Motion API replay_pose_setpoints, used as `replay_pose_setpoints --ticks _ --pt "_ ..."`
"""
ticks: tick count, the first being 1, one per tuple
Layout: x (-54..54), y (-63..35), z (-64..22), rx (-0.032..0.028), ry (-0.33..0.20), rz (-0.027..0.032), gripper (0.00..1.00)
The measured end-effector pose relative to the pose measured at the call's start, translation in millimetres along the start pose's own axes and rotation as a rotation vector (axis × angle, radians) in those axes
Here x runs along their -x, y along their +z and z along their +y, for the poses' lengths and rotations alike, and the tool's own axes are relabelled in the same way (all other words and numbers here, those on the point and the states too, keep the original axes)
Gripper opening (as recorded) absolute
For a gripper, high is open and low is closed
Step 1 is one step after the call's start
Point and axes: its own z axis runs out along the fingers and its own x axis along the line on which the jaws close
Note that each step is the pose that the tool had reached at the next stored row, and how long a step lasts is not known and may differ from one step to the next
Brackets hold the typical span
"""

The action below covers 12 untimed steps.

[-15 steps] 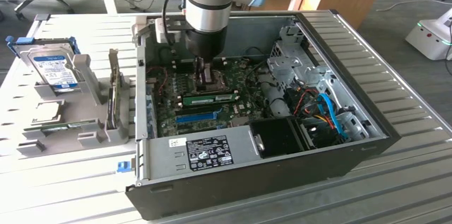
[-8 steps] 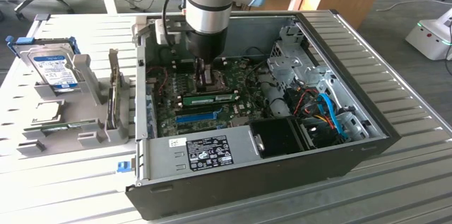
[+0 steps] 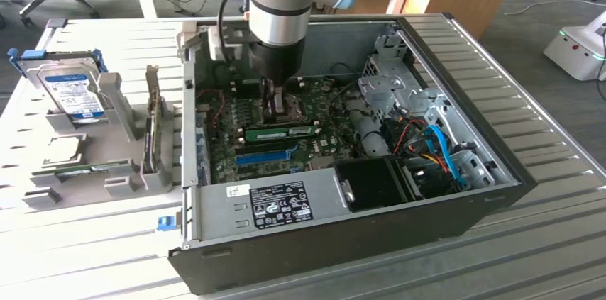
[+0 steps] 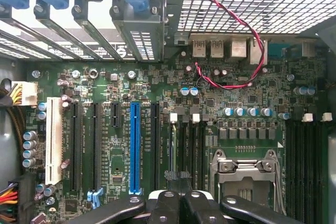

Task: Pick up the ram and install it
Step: 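Press down the ram until it locks into place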

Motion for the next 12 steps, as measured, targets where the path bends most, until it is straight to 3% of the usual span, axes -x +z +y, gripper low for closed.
replay_pose_setpoints --ticks 12 --pt "-0.1 8.7 -0.4 0.0 0.0 0.0 0.11"
